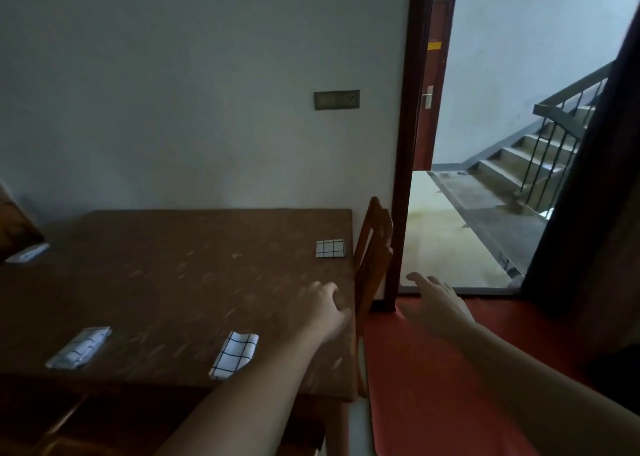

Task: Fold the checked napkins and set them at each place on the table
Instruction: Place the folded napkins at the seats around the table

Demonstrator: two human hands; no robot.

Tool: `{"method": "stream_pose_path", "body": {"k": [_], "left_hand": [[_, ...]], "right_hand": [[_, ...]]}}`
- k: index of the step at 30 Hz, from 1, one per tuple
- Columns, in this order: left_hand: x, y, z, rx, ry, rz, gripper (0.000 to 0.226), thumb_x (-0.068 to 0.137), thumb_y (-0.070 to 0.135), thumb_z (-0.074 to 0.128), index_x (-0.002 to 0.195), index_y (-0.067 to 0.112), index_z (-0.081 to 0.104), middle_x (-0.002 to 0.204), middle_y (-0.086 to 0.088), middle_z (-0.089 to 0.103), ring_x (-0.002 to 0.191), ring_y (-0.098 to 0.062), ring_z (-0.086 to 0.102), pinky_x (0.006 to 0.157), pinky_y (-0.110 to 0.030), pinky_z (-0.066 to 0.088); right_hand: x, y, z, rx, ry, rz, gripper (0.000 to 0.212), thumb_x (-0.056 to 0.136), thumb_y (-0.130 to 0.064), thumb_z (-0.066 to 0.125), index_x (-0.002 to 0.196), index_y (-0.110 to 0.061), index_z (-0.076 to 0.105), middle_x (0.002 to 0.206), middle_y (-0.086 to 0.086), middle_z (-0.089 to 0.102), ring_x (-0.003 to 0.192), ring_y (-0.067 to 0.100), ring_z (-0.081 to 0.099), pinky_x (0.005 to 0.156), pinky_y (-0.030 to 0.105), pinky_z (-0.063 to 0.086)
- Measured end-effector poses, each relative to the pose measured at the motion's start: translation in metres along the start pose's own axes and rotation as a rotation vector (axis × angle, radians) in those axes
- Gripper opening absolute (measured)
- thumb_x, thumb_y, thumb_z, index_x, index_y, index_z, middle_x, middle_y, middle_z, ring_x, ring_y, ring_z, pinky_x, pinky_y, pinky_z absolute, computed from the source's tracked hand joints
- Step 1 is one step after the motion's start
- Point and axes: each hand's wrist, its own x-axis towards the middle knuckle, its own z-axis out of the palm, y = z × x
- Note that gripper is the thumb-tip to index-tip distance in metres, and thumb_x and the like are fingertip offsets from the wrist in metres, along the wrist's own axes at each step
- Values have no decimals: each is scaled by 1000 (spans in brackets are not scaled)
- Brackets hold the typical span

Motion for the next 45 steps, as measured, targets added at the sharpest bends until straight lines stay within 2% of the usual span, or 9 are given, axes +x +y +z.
{"method": "stream_pose_path", "body": {"k": [4, 9, 21, 24, 28, 33, 37, 41, 45], "left_hand": [[51, 21, 17, 10, 20, -55, 49, 85, 51, 57, 129, 28, 54, 127, 2, 54, 117, -20, 50, 91, -34, 45], [135, 27, 44, 5, 47, -139, 52, 87, 51, 53, 134, 28, 50, 131, 5, 52, 118, -16, 50, 87, -30, 34], [301, 4, 87, -77, 90, -521, 61, 85, 54, 53, 140, 31, 41, 145, 3, 41, 127, -22, 46, 103, -46, 42], [328, 13, 104, -86, 127, -631, 59, 87, 50, 56, 140, 28, 43, 143, 2, 42, 127, -21, 47, 101, -39, 42], [353, 35, 121, -98, 191, -779, 56, 87, 51, 56, 137, 27, 47, 138, 1, 47, 120, -19, 51, 97, -36, 46], [370, 50, 130, -130, 269, -1026, 63, 81, 63, 54, 135, 30, 47, 138, -2, 47, 129, -26, 43, 104, -46, 42], [381, 48, 142, -163, 322, -1131, 65, 83, 66, 52, 136, 28, 47, 143, -3, 42, 133, -25, 40, 106, -47, 40], [404, 29, 166, -235, 306, -1198, 63, 85, 62, 47, 138, 30, 44, 143, -3, 42, 128, -28, 46, 103, -49, 43], [436, 13, 192, -261, 254, -1221, 68, 78, 65, 33, 135, 31, 47, 139, 1, 49, 122, -25, 49, 101, -44, 44]], "right_hand": [[62, 25, 4, 9, -28, -88, 63, 85, -52, 54, 141, -30, 35, 132, 2, 52, 117, 24, 51, 93, 43, 47], [164, 47, 24, -25, -68, -216, 64, 87, -53, 52, 143, -30, 33, 137, 1, 49, 122, 22, 49, 99, 45, 45], [418, 94, 44, -266, -150, -447, 32, 86, -47, 52, 113, -30, 56, 109, -3, 58, 103, 21, 57, 87, 36, 41], [471, 98, 61, -242, -213, -558, 35, 88, -46, 51, 119, -31, 55, 115, -3, 59, 107, 20, 57, 91, 37, 42], [534, 99, 76, -234, -320, -667, 31, 88, -45, 48, 112, -28, 58, 100, -5, 60, 91, 17, 59, 87, 38, 50], [591, 87, 96, -301, -456, -775, 44, 89, -47, 46, 128, -28, 50, 123, -1, 59, 111, 20, 57, 98, 42, 44], [616, 63, 120, -292, -603, -869, 42, 88, -48, 49, 122, -25, 54, 114, -2, 60, 104, 19, 59, 98, 46, 44], [635, 44, 148, -317, -669, -947, 54, 92, -48, 49, 140, -25, 43, 138, -1, 52, 126, 21, 49, 107, 46, 35], [658, 36, 175, -318, -741, -978, 54, 91, -51, 47, 137, -21, 48, 131, 2, 56, 119, 23, 54, 102, 45, 43]]}}
